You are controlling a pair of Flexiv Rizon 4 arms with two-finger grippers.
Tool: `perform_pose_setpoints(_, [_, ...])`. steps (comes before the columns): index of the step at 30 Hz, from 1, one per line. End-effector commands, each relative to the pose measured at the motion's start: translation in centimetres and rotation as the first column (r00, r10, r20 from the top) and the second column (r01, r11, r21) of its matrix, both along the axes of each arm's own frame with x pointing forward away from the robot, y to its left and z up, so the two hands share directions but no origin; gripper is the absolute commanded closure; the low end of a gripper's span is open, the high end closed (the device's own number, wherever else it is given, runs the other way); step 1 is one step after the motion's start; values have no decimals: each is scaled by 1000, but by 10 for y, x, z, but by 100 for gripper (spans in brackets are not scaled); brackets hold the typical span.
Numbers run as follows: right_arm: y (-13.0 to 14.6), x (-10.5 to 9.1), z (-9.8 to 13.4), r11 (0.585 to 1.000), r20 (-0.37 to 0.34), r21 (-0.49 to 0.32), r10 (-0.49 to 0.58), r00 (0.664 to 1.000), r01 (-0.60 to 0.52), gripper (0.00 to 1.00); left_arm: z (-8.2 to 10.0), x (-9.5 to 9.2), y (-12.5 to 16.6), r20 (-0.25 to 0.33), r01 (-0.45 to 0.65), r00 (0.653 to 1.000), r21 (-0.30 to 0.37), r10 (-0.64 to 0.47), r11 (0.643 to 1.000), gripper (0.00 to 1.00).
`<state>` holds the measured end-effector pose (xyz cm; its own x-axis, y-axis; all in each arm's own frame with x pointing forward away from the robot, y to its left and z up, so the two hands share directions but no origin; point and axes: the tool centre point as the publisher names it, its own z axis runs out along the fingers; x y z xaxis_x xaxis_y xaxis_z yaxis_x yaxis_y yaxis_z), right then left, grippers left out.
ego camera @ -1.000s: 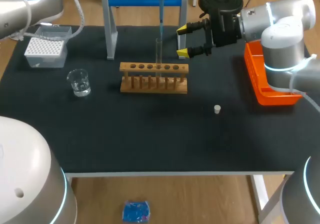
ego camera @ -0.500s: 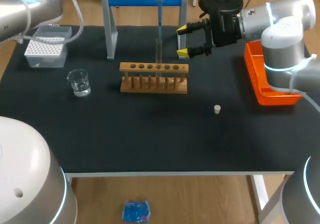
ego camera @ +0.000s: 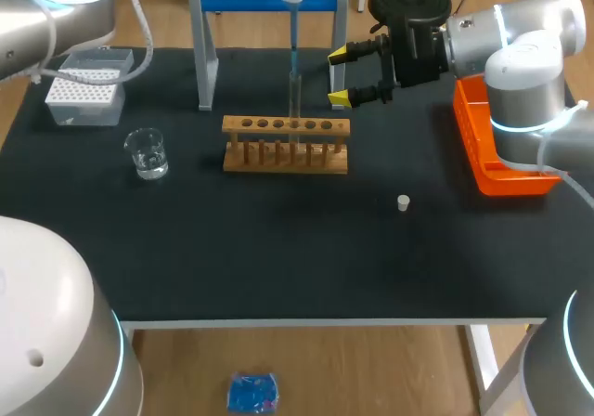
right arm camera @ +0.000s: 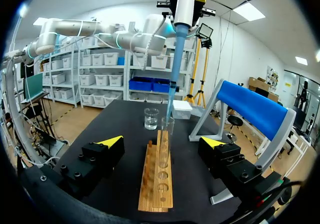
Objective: Invert the test tube, pick up the pipette, mount the tip to pipette, aspirate from beaker and dispense into the tube, eject the tip, return the pipette, and cap with the stopper.
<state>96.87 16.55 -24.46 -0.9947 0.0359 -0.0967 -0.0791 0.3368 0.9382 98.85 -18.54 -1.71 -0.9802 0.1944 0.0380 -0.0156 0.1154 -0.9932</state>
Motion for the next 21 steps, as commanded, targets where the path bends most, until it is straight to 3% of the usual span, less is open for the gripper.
perform_pose_setpoints(1, [0,0,0,1000,2,-1,-1,1000,1,0,2,-2,0,1,-5,1000,7,5,1000,100])
perform_pose_setpoints(10, [0,0,0,1000,2,-1,-1,1000,1,0,2,-1,0,23,-13,1000,3,13,1000,100])
perform_pose_setpoints(16, [0,0,0,1000,2,-1,-1,1000,1,0,0,0,-1,38,11,999,-54,-9,998,100])
perform_pose_setpoints(21, [0,0,0,1000,2,-1,-1,1000,1,0,-1,0,-1,30,15,999,-54,-13,998,100])
